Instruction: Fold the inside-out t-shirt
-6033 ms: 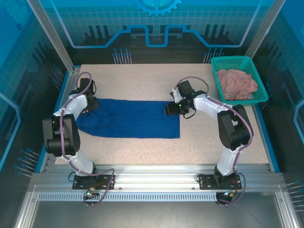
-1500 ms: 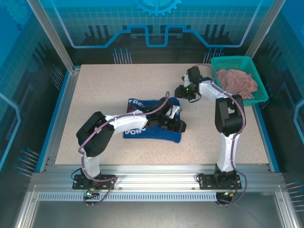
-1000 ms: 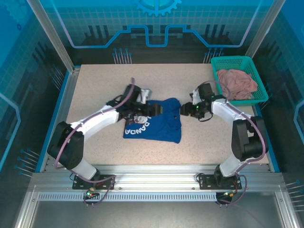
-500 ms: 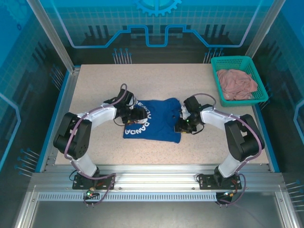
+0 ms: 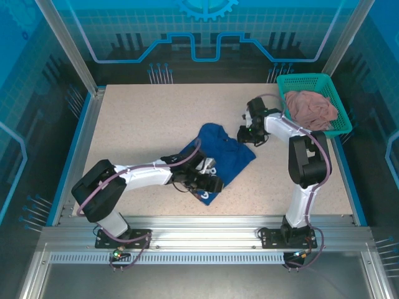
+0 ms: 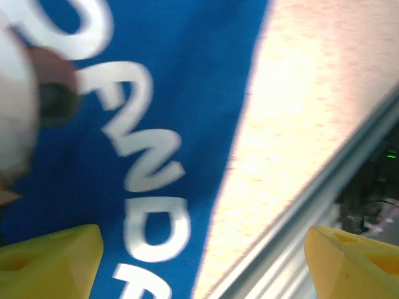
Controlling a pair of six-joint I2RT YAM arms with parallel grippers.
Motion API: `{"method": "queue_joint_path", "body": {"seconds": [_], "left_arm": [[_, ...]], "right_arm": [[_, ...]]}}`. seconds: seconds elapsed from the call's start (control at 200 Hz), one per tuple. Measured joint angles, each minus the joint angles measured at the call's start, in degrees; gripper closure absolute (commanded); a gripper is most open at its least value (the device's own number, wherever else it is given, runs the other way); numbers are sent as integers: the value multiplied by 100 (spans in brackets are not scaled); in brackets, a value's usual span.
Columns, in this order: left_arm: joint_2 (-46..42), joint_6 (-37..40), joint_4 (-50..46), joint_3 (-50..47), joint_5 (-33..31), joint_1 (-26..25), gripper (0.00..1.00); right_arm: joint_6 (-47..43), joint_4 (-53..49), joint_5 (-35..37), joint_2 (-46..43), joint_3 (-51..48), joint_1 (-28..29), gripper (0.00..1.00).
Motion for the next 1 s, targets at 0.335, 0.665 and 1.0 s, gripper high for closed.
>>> {"method": "queue_joint_path", "body": {"seconds": [0.335,0.665,1.0], "left_arm": [[592,-68,649,1316,-61,1582,15],[2214,149,243,2168,-299,2258,16],[1093,142,610,654,-518,2020,15]], "right_arm": [[153,376,-638,-1596,-1508,48,48],[645,863,-1202,-922,-2022,127,52],[284,525,-629,514,136,107,51]]}}
